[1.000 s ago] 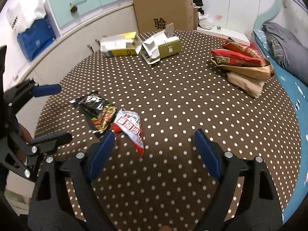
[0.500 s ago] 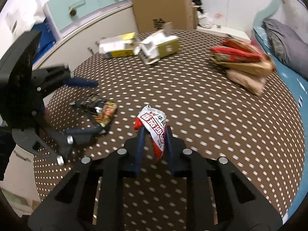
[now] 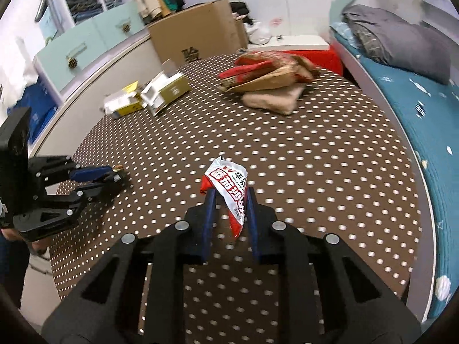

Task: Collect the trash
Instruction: 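Grasp the black snack wrapper with left tool while right tool grasps red-white wrapper, then carry both wrappers over the bin and open both tools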

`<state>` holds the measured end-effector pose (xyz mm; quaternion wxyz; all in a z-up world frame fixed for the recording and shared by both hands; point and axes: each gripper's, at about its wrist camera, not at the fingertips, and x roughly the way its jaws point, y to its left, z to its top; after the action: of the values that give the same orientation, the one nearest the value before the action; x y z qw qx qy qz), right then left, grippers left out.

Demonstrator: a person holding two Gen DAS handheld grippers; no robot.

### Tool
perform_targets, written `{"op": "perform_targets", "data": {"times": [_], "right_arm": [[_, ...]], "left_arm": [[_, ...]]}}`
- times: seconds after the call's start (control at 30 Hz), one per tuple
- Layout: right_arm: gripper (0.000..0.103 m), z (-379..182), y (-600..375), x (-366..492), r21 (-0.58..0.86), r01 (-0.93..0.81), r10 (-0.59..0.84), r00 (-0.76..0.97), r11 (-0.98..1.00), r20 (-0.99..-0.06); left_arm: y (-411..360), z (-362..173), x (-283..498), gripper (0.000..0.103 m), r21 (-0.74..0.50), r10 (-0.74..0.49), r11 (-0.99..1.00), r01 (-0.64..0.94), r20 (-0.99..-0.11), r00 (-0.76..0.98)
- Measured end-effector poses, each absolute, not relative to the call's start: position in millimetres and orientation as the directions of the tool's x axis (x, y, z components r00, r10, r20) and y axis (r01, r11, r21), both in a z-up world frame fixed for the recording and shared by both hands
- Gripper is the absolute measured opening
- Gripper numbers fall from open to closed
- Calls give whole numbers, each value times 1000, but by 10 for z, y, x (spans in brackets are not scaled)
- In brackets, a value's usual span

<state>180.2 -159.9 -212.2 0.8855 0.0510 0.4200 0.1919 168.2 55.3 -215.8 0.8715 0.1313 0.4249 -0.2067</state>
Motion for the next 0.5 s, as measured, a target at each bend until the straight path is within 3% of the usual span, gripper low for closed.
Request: {"op": "perform_targets", "data": {"times": [0.5], "right_arm": [[21, -1726, -2514, 1648, 319, -143, 322, 711, 937, -626]], "left_arm": [[-24, -1738, 1833, 20, -51, -323, 909, 414, -714, 621]]}}
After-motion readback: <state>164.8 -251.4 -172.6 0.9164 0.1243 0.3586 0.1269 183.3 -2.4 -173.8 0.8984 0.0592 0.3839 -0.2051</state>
